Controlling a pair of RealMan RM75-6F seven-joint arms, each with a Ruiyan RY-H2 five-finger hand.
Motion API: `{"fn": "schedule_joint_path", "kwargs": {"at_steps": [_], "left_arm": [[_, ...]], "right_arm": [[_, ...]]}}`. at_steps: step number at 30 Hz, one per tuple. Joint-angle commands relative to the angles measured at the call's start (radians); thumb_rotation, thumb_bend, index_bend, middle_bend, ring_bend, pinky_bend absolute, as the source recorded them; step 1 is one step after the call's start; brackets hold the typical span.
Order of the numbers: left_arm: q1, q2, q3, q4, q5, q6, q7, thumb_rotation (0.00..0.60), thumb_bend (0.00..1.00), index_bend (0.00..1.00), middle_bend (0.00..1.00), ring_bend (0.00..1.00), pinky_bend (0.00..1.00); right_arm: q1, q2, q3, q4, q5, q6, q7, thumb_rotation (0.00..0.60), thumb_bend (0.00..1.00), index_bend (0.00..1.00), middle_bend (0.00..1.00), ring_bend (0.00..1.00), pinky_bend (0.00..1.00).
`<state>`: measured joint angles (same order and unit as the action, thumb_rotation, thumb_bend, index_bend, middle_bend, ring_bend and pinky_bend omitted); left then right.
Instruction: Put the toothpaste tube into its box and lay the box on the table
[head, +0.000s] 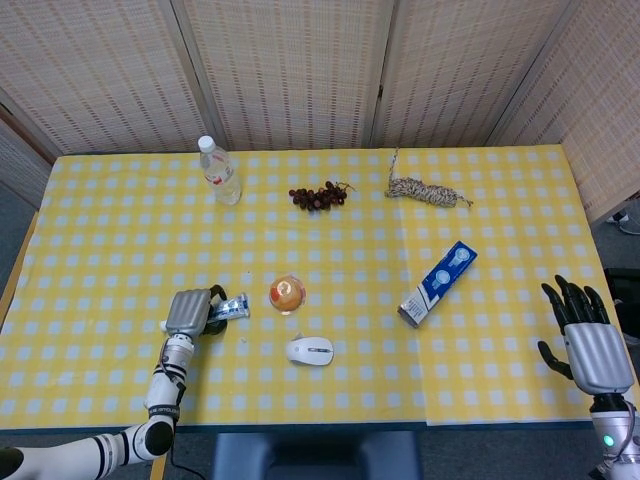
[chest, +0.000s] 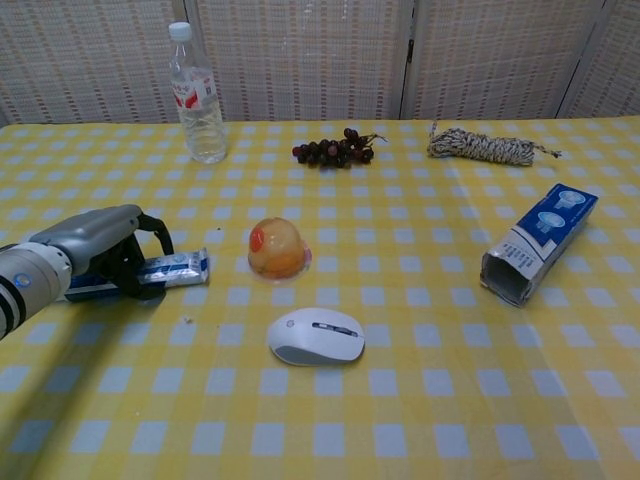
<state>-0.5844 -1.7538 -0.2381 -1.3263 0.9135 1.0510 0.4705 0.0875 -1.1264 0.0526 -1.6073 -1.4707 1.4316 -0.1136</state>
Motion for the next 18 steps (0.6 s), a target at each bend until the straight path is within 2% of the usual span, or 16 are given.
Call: {"fn": "schedule_joint_path", "kwargs": {"at_steps": [1,3,5,8,12,18], "left_arm": [[-0.001,-0.002,0.002,0.007,0.007,0.008,-0.007,0.600,0.32,0.53,1.00,1.00,1.00],[-0.001,-0.004,0.004,0.016,0.016,0.015,-0.014,0.600,0.35,0.62,1.00,1.00,1.00],[0.000,-0.006,0.008,0.026,0.020,0.018,-0.017,0.600,0.38,0.76,1.00,1.00,1.00],[0.001,-0.009,0.011,0.042,0.020,0.022,-0.018,0.600,0.42,0.88,1.00,1.00,1.00],[0.008,0.004,0.010,0.021,0.043,0.050,-0.031,0.600,0.46,0.92,1.00,1.00,1.00],[0.042,0.064,0.003,-0.098,0.123,0.133,-0.101,0.600,0.52,0.99,1.00,1.00,1.00]], "right_arm": [[0.000,-0.001,0.000,0.001,0.001,-0.001,-0.001,0.600,0.36,0.00,0.00,0.00,0.00],[0.001,-0.002,0.000,0.002,0.001,-0.002,-0.002,0.600,0.36,0.00,0.00,0.00,0.00],[0.001,-0.003,0.000,0.002,0.001,-0.002,-0.003,0.600,0.36,0.00,0.00,0.00,0.00],[0.001,-0.005,0.000,0.003,0.000,0.000,-0.005,0.600,0.36,0.00,0.00,0.00,0.00],[0.001,-0.006,-0.003,0.002,-0.003,0.000,-0.007,0.600,0.36,0.00,0.00,0.00,0.00],[0.003,-0.007,-0.012,-0.002,-0.014,-0.007,-0.014,0.600,0.36,0.00,0.00,0.00,0.00]]}}
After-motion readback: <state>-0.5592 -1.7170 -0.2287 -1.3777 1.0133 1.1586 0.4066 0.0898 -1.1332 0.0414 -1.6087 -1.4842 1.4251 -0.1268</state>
